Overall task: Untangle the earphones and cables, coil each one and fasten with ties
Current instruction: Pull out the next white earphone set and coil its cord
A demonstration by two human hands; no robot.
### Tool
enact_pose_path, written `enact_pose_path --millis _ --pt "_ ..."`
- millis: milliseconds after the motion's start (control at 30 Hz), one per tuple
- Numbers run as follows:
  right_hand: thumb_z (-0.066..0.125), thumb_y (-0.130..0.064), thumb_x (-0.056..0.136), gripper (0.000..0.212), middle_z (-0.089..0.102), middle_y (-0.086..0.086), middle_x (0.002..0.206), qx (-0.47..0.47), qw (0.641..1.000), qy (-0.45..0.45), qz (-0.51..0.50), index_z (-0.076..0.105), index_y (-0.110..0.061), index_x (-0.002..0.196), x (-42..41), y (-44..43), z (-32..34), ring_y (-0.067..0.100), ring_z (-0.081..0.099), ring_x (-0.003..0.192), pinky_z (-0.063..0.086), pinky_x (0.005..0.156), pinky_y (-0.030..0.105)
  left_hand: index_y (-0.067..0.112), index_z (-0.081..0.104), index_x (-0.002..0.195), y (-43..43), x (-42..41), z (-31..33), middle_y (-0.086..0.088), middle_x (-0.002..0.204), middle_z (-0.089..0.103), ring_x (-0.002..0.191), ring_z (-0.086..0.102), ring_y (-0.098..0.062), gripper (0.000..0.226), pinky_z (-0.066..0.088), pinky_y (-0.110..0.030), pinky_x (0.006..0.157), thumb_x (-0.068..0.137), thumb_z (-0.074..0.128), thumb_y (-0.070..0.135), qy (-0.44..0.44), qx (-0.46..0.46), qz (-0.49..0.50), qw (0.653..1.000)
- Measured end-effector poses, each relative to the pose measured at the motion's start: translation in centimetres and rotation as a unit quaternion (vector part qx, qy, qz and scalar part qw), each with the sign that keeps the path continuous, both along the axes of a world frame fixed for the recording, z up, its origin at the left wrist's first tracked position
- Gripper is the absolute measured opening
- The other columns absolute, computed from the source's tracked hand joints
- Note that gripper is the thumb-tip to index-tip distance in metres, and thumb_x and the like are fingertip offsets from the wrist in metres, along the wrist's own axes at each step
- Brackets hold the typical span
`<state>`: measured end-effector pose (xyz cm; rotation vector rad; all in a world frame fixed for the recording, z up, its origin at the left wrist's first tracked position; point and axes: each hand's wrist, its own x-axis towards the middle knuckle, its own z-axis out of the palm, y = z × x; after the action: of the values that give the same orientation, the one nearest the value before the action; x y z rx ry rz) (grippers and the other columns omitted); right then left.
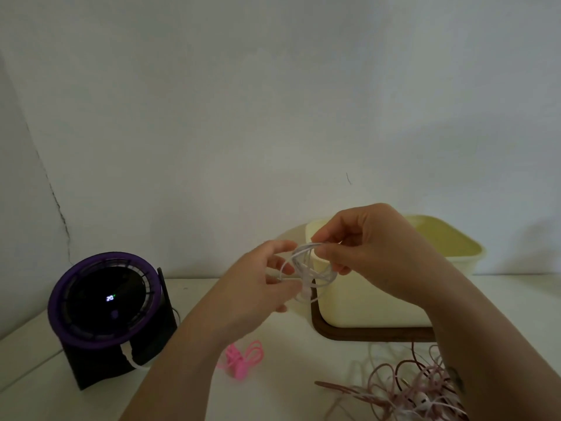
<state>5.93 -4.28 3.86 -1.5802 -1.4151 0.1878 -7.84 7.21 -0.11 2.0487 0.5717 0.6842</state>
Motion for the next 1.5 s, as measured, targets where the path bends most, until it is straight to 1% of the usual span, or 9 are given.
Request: enact_pose_path --millis 200,333,400,533,667,767,1033,1267,1500 --pt "0.072 -0.010 0.080 0.012 0.067 -0.006 0.057 0.025 0.998 0.052 0.000 0.069 -0.019 0.073 0.7 -0.2 0.1 0.004 0.059 0.048 0.047 0.052 0.013 0.015 0.062 0.114 0.2 -0.1 0.3 -0.008 0.113 0.065 0.085 0.068 -0.019 0.056 0.057 -0.027 0.073 0.060 0.073 0.003 -0.148 -0.215 -0.078 0.962" --pt "0.072 -0.008 0.081 0.012 0.067 -0.002 0.057 0.024 0.997 0.067 -0.005 0.069 -0.018 0.074 1.2 0.1 -0.2 0.006 0.059 0.049 0.048 0.053 0.015 0.013 0.059 0.119 0.2 -0.4 0.5 -0.007 0.119 0.064 0.085 0.070 -0.023 0.053 0.058 -0.028 0.073 0.075 0.057 -0.017 -0.184 -0.282 -0.111 0.935" --pt "0.072 -0.008 0.080 0.011 0.067 -0.003 0.057 0.025 0.997 0.071 -0.004 0.069 -0.017 0.074 1.2 0.1 -0.2 0.005 0.059 0.048 0.047 0.052 0.014 0.023 0.063 0.117 0.7 -0.8 0.2 -0.003 0.121 0.062 0.088 0.068 -0.019 0.055 0.056 -0.032 0.082 0.078 0.058 -0.016 -0.152 -0.248 -0.121 0.949" --pt "0.072 -0.009 0.080 0.009 0.067 -0.003 0.056 0.010 0.998 0.058 0.013 0.070 -0.015 0.074 0.9 0.1 -0.2 0.005 0.060 0.048 0.047 0.052 0.013 0.046 0.062 0.108 1.1 -1.1 0.2 0.016 0.120 0.060 0.098 0.059 0.000 0.051 0.045 -0.028 0.093 0.065 0.063 0.019 -0.077 -0.067 -0.048 0.994" --pt "0.073 -0.011 0.080 0.006 0.067 -0.005 0.058 -0.023 0.998 0.017 0.049 0.072 -0.016 0.076 0.0 0.1 -0.2 0.006 0.061 0.052 0.048 0.054 0.016 0.035 0.056 0.117 -0.2 0.1 0.3 0.019 0.105 0.068 0.103 0.062 0.001 0.044 0.050 -0.022 0.086 0.077 0.073 0.027 -0.067 -0.033 -0.095 0.993" --pt "0.074 -0.014 0.079 0.009 0.067 -0.006 0.060 -0.042 0.998 -0.022 0.049 0.073 -0.022 0.074 -0.1 0.0 -0.2 0.007 0.059 0.054 0.052 0.058 0.028 0.028 0.068 0.088 -0.7 0.8 -0.1 0.011 0.083 0.071 0.083 0.067 -0.008 0.013 0.052 -0.028 0.079 0.087 0.063 0.016 -0.029 0.044 -0.060 0.997" --pt "0.074 -0.019 0.078 0.003 0.071 -0.005 0.067 -0.075 0.995 -0.025 0.061 0.073 -0.021 0.076 0.4 -0.5 0.0 0.008 0.064 0.059 0.051 0.059 0.020 0.024 0.074 0.087 0.4 0.6 -0.8 -0.001 0.074 0.065 0.068 0.058 -0.008 0.020 0.047 -0.020 0.067 0.077 0.063 0.011 -0.153 -0.212 -0.130 0.956" --pt "0.076 -0.019 0.077 0.016 0.069 -0.011 0.065 -0.051 0.997 -0.057 0.004 0.070 -0.031 0.069 0.8 -0.3 -0.1 0.000 0.061 0.060 0.045 0.056 0.011 0.032 0.065 0.091 -0.2 0.8 -0.9 0.020 0.074 0.062 0.068 0.054 0.008 0.022 0.041 -0.012 0.066 0.092 0.055 0.011 0.019 0.102 -0.066 0.992" --pt "0.073 -0.020 0.079 0.007 0.068 -0.008 0.067 -0.041 0.997 -0.057 -0.013 0.073 -0.027 0.077 0.5 0.1 -0.4 -0.001 0.060 0.064 0.047 0.063 0.009 0.034 0.057 0.099 -0.4 0.9 -1.3 0.018 0.074 0.052 0.066 0.048 0.009 0.022 0.037 -0.013 0.064 0.099 0.041 0.020 0.048 0.082 -0.077 0.992"
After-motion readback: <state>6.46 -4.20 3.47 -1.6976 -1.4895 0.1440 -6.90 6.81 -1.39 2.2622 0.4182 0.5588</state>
